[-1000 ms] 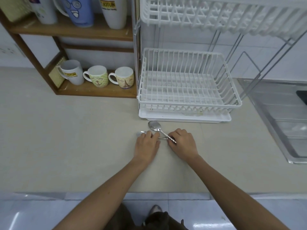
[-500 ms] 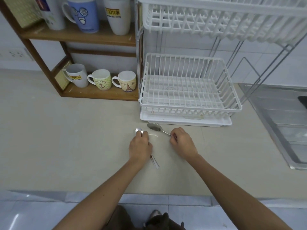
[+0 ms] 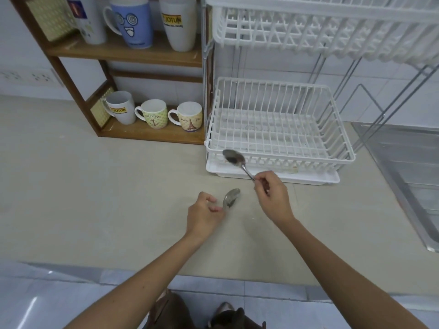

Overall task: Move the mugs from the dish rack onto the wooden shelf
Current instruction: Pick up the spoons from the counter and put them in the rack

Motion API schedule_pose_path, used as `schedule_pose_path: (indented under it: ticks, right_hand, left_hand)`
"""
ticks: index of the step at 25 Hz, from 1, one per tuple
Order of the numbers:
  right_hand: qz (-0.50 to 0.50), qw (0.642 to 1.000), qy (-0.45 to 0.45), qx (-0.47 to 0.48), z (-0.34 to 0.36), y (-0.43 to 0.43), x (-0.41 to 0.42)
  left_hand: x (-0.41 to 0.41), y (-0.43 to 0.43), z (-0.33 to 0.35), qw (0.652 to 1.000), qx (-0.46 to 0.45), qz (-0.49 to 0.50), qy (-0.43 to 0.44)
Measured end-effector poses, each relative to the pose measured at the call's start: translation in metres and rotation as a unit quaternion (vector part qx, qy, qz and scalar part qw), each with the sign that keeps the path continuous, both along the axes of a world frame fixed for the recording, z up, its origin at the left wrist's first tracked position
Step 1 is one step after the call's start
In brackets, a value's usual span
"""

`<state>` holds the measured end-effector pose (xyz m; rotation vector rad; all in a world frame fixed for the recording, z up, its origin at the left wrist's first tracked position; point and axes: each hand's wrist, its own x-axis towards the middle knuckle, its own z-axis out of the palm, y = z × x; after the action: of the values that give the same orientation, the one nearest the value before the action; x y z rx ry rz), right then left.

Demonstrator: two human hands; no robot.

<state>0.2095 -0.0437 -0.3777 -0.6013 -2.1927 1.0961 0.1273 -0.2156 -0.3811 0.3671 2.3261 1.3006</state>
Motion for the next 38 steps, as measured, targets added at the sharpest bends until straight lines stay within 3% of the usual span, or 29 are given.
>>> schedule_pose_path:
  ticks: [3, 6, 9, 13, 18, 26, 38]
  right_hand:
    - [-0.036, 0.996, 0.06, -0.048, 0.036, 0.027, -0.01]
    - [-0.095, 0.987, 0.047, -0.117, 0.064, 0.063, -0.027]
    - [-0.136, 0.977, -0.019, -0.161, 0.077, 0.099, -0.048]
    - [-0.119, 0.967, -0.098, -0.203, 0.077, 0.13, -0.067]
    - [-0.107, 0.957, -0.177, -0.203, 0.067, 0.146, -0.081]
    - [-0.112, 0.951, -0.223, -0.181, 0.051, 0.152, -0.104]
    - [-0.101, 0.929, -0.356, -0.023, 0.045, 0.146, -0.115]
  left_hand:
    - [-0.006, 0.013, 0.03, 0.992, 0.106, -0.011, -0.073]
    - [-0.022, 0.044, 0.069, 0.964, 0.232, -0.011, -0.132]
    - [-0.05, 0.088, 0.099, 0.947, 0.263, 0.02, -0.182]
    - [-0.088, 0.145, 0.108, 0.923, 0.281, 0.068, -0.255]
    - [-0.115, 0.182, 0.083, 0.961, 0.181, 0.074, -0.195]
    - [-0.122, 0.217, 0.048, 0.993, 0.075, 0.017, -0.093]
    - [-0.134, 0.223, 0.033, 0.99, -0.08, -0.06, 0.103]
